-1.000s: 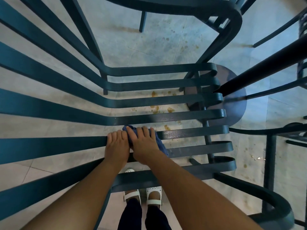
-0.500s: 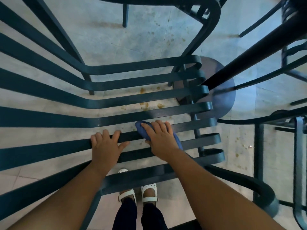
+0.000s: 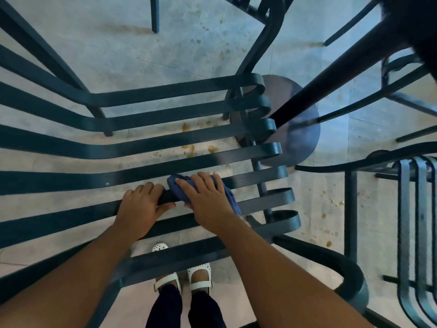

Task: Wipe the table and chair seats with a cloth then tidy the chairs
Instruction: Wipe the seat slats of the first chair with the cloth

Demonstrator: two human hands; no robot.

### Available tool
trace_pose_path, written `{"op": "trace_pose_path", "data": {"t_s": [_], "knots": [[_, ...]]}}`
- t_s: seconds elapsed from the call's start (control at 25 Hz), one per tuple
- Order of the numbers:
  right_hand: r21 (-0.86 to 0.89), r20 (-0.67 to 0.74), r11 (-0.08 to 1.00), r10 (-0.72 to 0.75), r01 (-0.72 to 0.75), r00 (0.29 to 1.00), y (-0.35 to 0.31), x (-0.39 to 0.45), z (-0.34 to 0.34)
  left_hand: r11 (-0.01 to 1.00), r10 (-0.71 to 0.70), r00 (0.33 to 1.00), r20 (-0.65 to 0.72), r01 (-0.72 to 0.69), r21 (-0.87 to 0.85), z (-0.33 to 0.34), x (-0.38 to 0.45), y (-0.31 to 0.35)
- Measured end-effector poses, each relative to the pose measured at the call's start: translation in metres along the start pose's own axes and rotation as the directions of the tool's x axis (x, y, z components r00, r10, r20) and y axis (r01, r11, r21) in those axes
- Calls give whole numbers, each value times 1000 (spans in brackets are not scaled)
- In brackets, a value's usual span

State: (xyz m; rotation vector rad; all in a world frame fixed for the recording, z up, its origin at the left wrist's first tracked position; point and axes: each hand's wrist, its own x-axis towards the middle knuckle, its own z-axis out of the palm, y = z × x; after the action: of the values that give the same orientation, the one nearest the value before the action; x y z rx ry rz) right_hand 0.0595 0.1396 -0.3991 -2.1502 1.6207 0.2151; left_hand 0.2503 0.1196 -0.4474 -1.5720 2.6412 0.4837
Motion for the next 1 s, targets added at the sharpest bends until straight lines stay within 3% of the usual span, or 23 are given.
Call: {"op": "trace_pose_path", "data": {"t_s": [0.2,0.36,0.44,0.52,0.6,0.76,0.88,1.0], "knots": [[-9,-11,999,35,-36,999,49,-17,-10,1000,-14,999,36,14,-8,0,2,0],[-15,9,989,144,-144,989,72,-27,-15,998,-68,995,67,68,6,-7,1,4],[-10,23,984,176,-176,984,73,-29,-16,988,-152,986,69,151,19,-14,3,18],[-10,26,983,185,-185,982,72,-29,-16,973,-227,961,159,229,1,-19,17,44],[-9,30,984,180,-180,983,73,-30,-15,986,-153,969,195,163,-39,-14,39,77],[50,-14,970,240,-239,971,94,-38,-17,995,-56,996,69,61,-75,-2,59,107],[144,-64,914,390,-379,918,113,-46,-19,994,-67,997,50,71,-84,1,55,103],[290,-68,761,621,-580,781,115,-45,-20,987,-67,995,70,76,-143,0,54,102]]}}
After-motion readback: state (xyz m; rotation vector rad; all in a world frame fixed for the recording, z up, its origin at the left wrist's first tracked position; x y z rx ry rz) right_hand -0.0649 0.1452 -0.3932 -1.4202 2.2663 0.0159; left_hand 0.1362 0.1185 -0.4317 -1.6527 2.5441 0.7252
